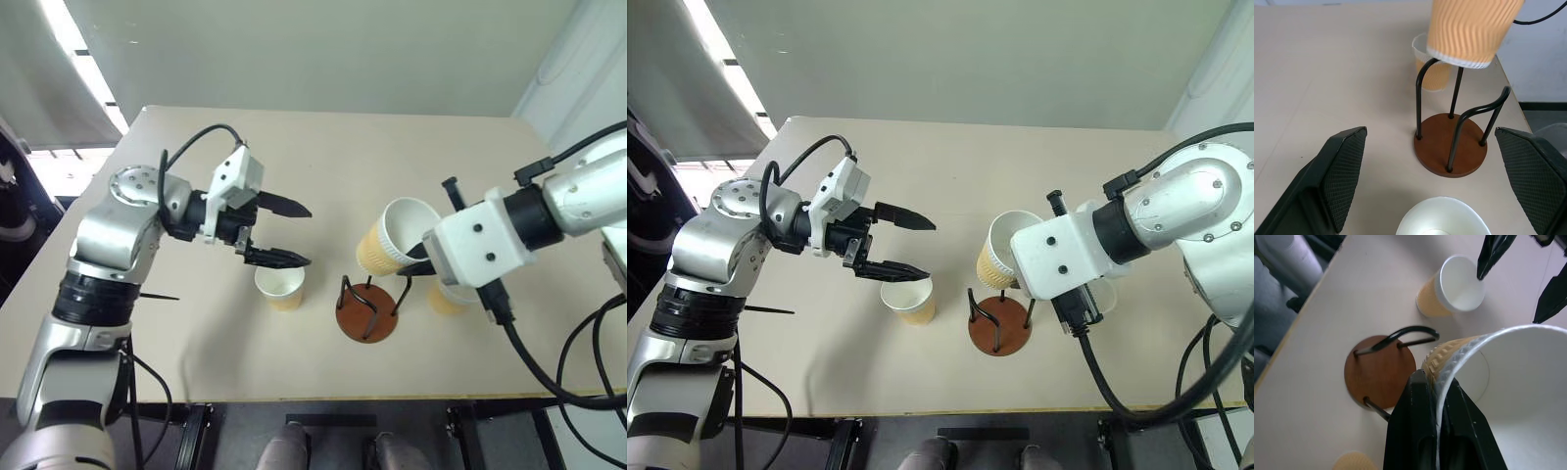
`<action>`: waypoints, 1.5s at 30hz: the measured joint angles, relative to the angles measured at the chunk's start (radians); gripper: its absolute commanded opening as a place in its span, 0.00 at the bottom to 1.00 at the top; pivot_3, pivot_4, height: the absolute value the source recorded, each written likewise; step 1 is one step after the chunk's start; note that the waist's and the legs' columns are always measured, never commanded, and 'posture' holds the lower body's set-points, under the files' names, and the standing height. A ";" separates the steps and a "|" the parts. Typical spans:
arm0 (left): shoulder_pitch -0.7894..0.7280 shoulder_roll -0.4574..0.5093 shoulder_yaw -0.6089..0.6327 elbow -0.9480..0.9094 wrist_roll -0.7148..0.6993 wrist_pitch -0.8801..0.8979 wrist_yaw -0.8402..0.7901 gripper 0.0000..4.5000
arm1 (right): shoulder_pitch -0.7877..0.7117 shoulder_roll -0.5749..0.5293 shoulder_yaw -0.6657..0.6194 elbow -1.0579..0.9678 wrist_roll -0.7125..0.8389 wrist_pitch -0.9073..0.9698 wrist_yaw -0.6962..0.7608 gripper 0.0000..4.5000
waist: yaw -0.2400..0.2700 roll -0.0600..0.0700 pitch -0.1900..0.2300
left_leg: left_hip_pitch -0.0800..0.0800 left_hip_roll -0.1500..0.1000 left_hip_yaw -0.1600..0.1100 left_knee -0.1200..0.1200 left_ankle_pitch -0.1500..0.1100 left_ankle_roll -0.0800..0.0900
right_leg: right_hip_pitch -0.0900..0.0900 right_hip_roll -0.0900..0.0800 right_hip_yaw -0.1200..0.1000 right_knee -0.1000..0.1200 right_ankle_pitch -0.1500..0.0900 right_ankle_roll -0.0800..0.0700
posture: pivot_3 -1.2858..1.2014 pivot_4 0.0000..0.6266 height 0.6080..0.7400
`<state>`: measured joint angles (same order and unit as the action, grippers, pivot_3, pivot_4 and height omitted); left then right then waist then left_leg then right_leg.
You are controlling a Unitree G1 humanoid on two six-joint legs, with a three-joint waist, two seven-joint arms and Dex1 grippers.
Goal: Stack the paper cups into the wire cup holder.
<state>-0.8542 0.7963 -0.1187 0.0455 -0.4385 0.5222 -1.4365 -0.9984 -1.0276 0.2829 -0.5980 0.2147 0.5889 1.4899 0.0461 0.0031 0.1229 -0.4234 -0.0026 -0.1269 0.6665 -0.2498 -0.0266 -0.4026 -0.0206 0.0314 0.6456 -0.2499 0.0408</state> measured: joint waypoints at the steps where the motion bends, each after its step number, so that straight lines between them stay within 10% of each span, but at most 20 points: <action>1: 0.000 0.000 0.000 0.000 0.000 0.000 0.000 1.00 | 0.006 0.000 0.006 0.000 -0.003 -0.005 0.000 0.01 | 0.000 0.000 0.000 | 0.000 0.000 0.000 0.000 0.000 0.000 | 0.000 0.000 0.000 0.000 0.000 0.000 | 0.52 0.24 1.00; 14: 0.000 0.004 0.000 0.000 0.006 0.000 0.000 1.00 | 0.086 -0.003 0.041 -0.017 -0.023 -0.059 0.000 0.01 | 0.000 0.000 0.000 | 0.000 0.000 0.000 0.000 0.000 0.000 | 0.000 0.000 0.000 0.000 0.000 0.000 | 0.52 0.24 1.00; 24: 0.000 0.004 0.000 0.017 0.010 -0.007 0.000 1.00 | 0.089 0.023 0.043 -0.013 -0.025 -0.056 -0.055 0.69 | -0.001 0.000 0.000 | 0.000 0.000 0.000 0.000 0.000 0.000 | 0.000 0.000 0.000 0.000 0.000 0.000 | 0.52 0.24 1.00; 45: 0.190 0.268 -0.009 -0.189 0.012 -0.042 -0.132 1.00 | 0.021 0.180 -0.304 -0.036 0.473 0.456 -0.402 0.69 | -0.010 0.000 0.000 | 0.001 0.000 0.000 -0.001 0.001 -0.001 | -0.001 0.001 0.000 0.001 -0.001 -0.001 | 0.52 0.24 1.00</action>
<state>-0.6638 1.0647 -0.1276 -0.1434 -0.4265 0.4798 -1.5687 -0.9772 -0.8473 -0.0206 -0.6343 0.6875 1.0451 1.0883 0.0365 0.0029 0.1226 -0.4223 -0.0023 -0.1272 0.6655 -0.2492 -0.0272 -0.4037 -0.0199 0.0318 0.6466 -0.2506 0.0398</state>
